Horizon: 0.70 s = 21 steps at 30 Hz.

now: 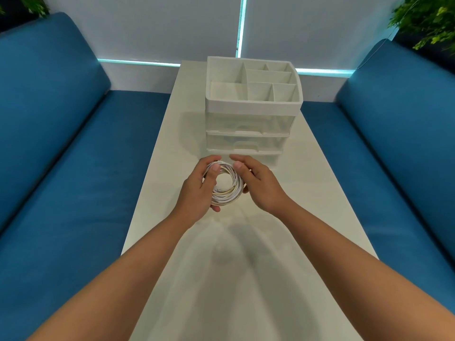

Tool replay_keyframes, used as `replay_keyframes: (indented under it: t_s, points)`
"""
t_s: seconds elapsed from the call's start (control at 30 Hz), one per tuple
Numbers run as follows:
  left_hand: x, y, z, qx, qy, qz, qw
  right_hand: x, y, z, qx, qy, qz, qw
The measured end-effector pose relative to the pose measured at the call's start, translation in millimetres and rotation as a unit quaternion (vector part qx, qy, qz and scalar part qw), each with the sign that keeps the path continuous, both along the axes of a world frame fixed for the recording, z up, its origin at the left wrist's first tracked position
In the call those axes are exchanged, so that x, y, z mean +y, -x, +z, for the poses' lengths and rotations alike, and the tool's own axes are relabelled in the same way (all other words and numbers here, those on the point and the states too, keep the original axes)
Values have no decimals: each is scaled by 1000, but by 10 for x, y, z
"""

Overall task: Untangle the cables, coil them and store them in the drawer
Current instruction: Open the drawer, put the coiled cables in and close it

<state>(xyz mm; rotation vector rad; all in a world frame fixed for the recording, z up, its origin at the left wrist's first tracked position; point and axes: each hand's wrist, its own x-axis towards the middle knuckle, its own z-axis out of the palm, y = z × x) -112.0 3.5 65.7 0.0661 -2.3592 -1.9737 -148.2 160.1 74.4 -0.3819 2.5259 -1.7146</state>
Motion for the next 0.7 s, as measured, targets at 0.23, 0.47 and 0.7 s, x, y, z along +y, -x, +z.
replay_keyframes:
  t_s: [0.23,0.47,0.7]
  points:
    - [-144,90,-18,13,13,47,999,78,331,-48,-131,110,-149,974]
    - [-260,181,-213,-6,19,73,997,-34,865,-188,-315,323,-223,864]
    - [-296,280,-286,-19,21,79,996,-115,1181,-190,-350,443,-257,784]
